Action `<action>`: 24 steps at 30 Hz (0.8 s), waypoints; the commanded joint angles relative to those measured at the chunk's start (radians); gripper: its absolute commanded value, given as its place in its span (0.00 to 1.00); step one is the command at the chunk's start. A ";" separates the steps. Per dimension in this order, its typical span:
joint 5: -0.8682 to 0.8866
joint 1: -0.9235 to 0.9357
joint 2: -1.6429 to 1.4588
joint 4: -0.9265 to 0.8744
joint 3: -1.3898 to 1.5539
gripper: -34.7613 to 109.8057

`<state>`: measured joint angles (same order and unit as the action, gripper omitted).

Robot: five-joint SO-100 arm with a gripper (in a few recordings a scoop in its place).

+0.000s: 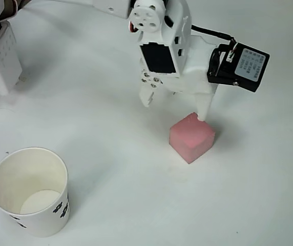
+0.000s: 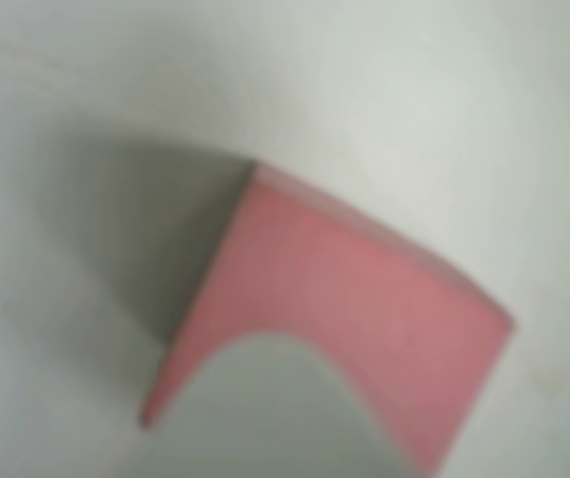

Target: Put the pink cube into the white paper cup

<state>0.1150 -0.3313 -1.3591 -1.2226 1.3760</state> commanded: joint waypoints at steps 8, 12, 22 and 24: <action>0.064 -0.005 0.035 -0.002 -0.221 0.55; 0.095 -0.002 0.037 -0.005 -0.221 0.55; 0.117 0.009 0.112 0.000 -0.222 0.55; 0.112 0.012 0.123 0.000 -0.224 0.55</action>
<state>0.2224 -0.3160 -1.2011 -1.2257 1.2517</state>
